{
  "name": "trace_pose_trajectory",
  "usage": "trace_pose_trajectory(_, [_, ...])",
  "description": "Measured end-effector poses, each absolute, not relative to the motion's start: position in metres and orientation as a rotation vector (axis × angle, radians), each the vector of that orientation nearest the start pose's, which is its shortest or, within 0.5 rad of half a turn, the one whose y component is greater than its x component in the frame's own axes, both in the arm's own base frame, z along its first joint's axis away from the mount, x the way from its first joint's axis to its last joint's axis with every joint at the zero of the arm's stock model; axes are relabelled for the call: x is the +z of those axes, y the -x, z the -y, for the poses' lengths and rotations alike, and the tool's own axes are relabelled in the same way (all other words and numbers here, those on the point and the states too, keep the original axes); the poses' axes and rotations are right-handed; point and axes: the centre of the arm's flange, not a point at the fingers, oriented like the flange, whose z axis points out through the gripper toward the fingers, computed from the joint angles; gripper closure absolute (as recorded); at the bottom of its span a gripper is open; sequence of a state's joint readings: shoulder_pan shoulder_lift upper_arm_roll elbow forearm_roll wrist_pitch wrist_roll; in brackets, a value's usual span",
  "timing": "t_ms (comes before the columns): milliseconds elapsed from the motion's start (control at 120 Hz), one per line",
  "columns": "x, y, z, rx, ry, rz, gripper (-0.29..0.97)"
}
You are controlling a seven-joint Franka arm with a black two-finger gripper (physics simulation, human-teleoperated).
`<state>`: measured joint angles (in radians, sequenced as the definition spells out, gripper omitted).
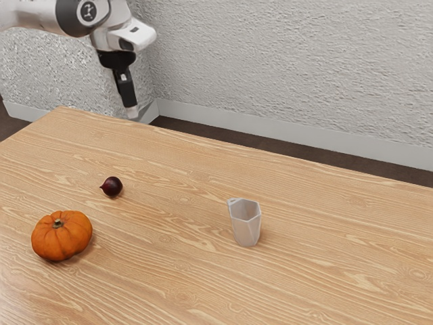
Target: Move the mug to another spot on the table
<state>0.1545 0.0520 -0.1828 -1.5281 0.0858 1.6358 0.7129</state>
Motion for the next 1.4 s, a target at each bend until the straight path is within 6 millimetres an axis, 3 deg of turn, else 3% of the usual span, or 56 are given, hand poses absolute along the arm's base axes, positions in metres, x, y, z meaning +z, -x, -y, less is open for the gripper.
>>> trace_pose_trajectory(192, [0.620, -0.577, 0.012, -0.034, 2.795, -1.222, 0.00])
trace_pose_trajectory(300, [0.608, -0.582, 0.018, -0.005, 2.779, -1.285, 0.00])
trace_pose_trajectory(592, [0.531, -0.622, 0.037, 0.074, 2.613, -1.753, 0.00])
trace_pose_trajectory(758, [0.510, -0.634, 0.053, 0.053, 2.417, -2.033, 0.00])
trace_pose_trajectory(867, [0.472, -0.645, 0.058, 0.097, 2.334, -2.184, 0.00])
trace_pose_trajectory(925, [0.462, -0.653, 0.066, 0.090, 2.273, -2.261, 0.00])
trace_pose_trajectory(1133, [0.416, -0.678, 0.097, 0.058, 2.113, -2.493, 0.00])
trace_pose_trajectory(1258, [0.388, -0.702, 0.114, -0.003, 2.033, -2.583, 0.00])
trace_pose_trajectory(1400, [0.350, -0.711, 0.124, -0.003, 1.974, -2.664, 0.00])
